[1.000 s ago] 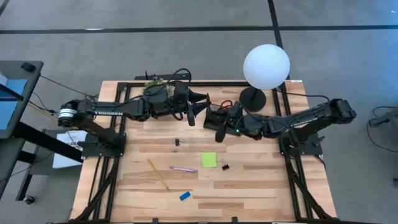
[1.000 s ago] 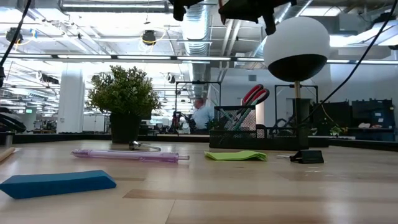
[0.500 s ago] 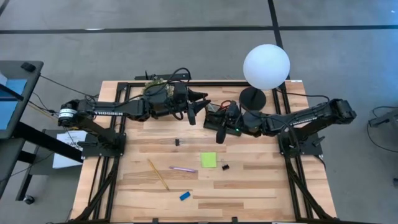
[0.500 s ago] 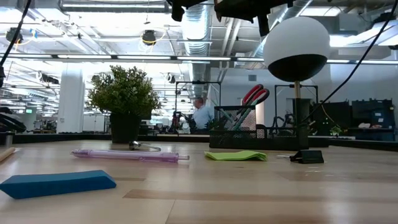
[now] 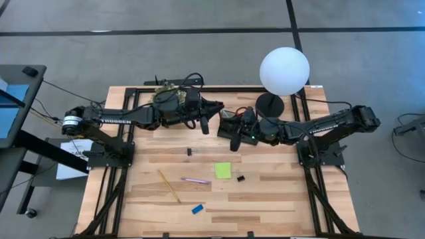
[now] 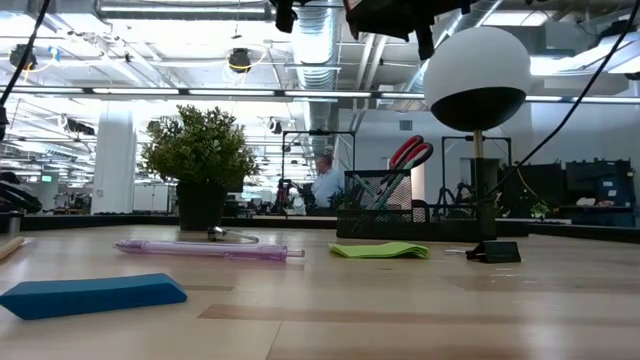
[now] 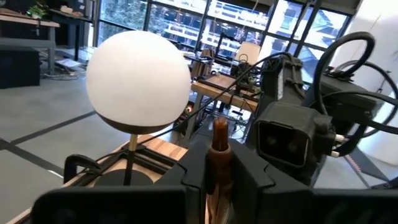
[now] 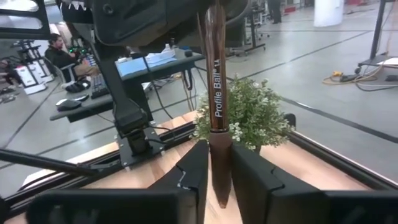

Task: Pick and place office supplies into organizer
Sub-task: Put the brown pen into the black desk organizer, then put the purple pen into the black desk organizer, then put the yellow pencil into the black desk organizer

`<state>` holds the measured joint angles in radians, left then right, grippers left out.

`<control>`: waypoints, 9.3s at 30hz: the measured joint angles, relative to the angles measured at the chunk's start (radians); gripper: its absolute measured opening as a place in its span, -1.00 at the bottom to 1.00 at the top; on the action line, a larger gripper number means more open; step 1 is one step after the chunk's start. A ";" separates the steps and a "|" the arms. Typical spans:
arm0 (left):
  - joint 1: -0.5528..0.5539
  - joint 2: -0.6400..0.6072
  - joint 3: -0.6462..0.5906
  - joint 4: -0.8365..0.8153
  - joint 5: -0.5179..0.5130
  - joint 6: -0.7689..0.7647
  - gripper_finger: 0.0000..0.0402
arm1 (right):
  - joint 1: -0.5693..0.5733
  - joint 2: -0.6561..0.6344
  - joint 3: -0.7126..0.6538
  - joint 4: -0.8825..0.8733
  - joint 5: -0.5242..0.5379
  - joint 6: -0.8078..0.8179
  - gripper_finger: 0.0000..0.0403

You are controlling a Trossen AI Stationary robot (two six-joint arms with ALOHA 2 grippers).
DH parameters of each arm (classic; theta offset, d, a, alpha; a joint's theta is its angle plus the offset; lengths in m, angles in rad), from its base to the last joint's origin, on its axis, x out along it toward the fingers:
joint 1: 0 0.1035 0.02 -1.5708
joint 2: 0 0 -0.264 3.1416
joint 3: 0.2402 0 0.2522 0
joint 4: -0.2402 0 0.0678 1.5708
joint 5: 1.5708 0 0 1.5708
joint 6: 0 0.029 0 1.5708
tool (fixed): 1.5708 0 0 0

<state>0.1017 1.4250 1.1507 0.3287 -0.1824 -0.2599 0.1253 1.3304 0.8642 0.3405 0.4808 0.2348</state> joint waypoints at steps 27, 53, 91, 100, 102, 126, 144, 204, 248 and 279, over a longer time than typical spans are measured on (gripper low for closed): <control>0.182 0.365 -0.010 0.252 0.093 0.025 -0.86 | 0.176 -0.314 0.000 -0.026 0.094 0.045 -0.48; 0.179 0.544 0.024 0.173 0.036 0.116 -0.54 | 0.208 -0.294 0.000 -0.116 0.097 0.027 -0.49; -0.246 -0.127 0.771 -1.699 -0.138 -0.142 -0.82 | 0.149 0.049 0.000 -0.110 -0.140 -0.040 -0.49; -0.282 -0.145 0.771 -1.720 -0.242 -0.147 -0.82 | 0.182 0.405 0.000 0.179 -0.144 -0.060 -0.49; -0.282 -0.152 0.771 -1.730 -0.244 -0.147 -0.82 | 0.199 0.475 0.000 0.261 -0.144 -0.060 -0.49; -0.282 -0.176 0.771 -1.854 -0.240 -0.155 -0.82 | 0.274 0.919 0.211 0.383 -0.136 0.054 -0.49; -0.282 -0.176 0.771 -1.868 -0.240 -0.155 -0.82 | 0.274 0.952 0.242 0.204 -0.116 0.105 -0.49; -0.282 -0.175 0.771 -1.819 -0.352 -0.219 -0.82 | -0.295 0.128 0.675 -1.622 -0.223 -0.001 -0.86; -0.282 -0.175 0.771 -1.901 -0.344 -0.248 -0.82 | -0.197 0.415 0.852 -1.685 -0.107 -0.175 -0.51; -0.551 -0.076 -0.060 -0.903 0.499 0.073 -0.82 | 0.073 0.195 0.851 -1.183 -0.247 0.070 -0.63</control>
<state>-0.4491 1.3494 1.0908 -0.5739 0.3161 -0.1871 0.1978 1.5259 1.7153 -0.8429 0.2334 0.3045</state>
